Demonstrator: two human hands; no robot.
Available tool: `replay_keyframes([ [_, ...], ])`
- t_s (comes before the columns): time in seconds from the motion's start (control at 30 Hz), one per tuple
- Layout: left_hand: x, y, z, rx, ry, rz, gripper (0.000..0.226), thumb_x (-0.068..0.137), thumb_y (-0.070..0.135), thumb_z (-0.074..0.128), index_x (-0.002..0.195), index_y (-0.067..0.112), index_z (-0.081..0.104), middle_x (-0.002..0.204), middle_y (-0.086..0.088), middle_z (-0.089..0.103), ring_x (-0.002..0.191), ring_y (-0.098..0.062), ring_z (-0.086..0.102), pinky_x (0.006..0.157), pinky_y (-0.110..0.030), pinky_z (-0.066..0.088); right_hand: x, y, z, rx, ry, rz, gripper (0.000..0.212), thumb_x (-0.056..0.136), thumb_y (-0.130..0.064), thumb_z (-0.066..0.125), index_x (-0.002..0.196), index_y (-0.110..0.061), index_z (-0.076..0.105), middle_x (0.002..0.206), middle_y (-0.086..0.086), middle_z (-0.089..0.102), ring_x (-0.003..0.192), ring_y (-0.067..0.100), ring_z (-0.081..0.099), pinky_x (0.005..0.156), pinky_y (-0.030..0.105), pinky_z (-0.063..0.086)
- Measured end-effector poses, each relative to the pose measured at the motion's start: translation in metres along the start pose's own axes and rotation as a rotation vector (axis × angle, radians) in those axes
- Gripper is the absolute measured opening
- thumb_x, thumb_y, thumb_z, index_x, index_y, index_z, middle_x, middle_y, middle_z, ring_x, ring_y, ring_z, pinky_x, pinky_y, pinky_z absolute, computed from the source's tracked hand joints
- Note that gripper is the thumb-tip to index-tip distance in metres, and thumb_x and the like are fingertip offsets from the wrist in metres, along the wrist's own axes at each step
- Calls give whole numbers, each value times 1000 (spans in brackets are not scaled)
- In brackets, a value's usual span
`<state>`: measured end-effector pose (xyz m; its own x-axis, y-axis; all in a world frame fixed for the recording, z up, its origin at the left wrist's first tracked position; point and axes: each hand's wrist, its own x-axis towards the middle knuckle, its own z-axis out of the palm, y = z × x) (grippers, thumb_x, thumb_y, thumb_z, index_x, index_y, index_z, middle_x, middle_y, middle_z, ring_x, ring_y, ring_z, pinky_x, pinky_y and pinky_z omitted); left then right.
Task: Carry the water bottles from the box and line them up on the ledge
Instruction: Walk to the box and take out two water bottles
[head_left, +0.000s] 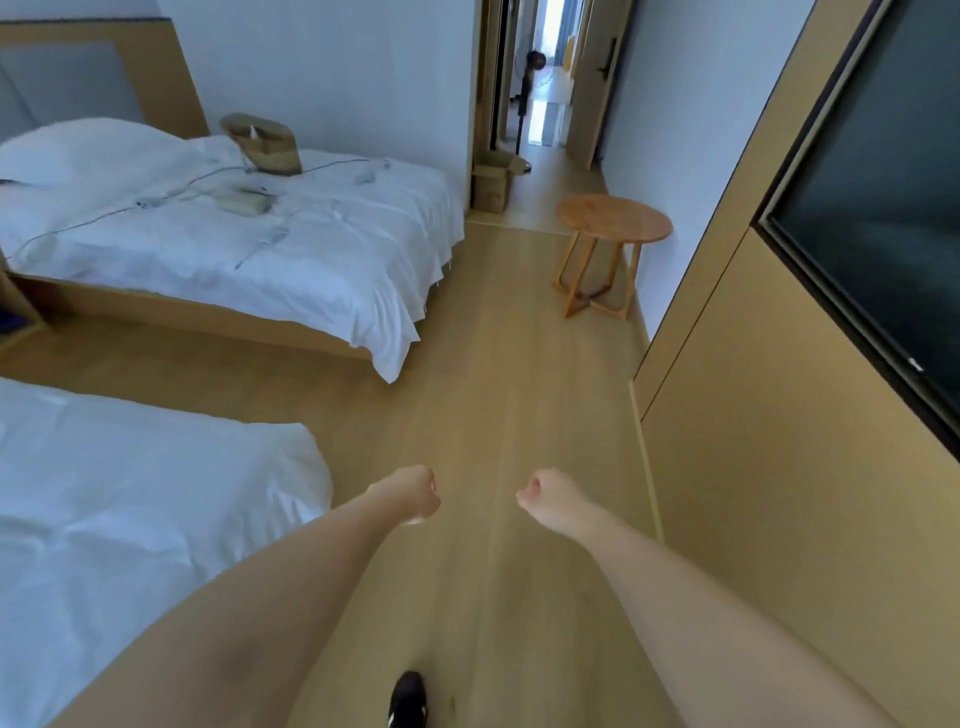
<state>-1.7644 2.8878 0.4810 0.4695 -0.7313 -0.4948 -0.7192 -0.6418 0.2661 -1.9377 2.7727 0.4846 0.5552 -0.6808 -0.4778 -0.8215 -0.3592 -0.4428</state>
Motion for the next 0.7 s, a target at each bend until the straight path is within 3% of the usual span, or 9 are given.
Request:
replay_keyframes([
  [0.13,93,-2,-43,11,-9,23,30,95,17,39,117,11,59,116,-9,62,102,-25,59,86,-31,46,90,-19,-33,-54,10,6,20,100,-33,47,98,-14,50,103,7,56,97,26,54,84,33,42],
  [0.3,208,6,-117,-34,-32,78,9,94,13,41,93,12,50,95,-6,52,82,-23,47,71,-27,38,202,-57,-80,-92,20,49,40,101,-35,48,123,-2,55,127,17,58,119,31,55,94,33,44],
  [0.47,305,16,-187,-54,-45,101,25,96,12,41,72,19,40,95,-5,46,84,-21,43,64,-23,32,294,-85,-135,-53,59,67,39,101,-35,48,120,-2,56,125,17,59,116,31,56,91,33,44],
  [0.63,396,22,-219,-66,-69,90,26,97,15,43,72,21,39,95,-3,46,85,-19,43,60,-19,31,374,-88,-180,-61,77,99,38,101,-33,49,121,-2,57,124,17,61,116,32,57,90,33,45],
  [0.7,435,28,-232,-77,-69,78,29,97,15,43,70,22,38,86,1,45,80,-17,42,59,-18,30,409,-89,-196,-95,63,98,38,101,-33,49,122,-2,57,126,17,61,117,31,57,91,33,45],
])
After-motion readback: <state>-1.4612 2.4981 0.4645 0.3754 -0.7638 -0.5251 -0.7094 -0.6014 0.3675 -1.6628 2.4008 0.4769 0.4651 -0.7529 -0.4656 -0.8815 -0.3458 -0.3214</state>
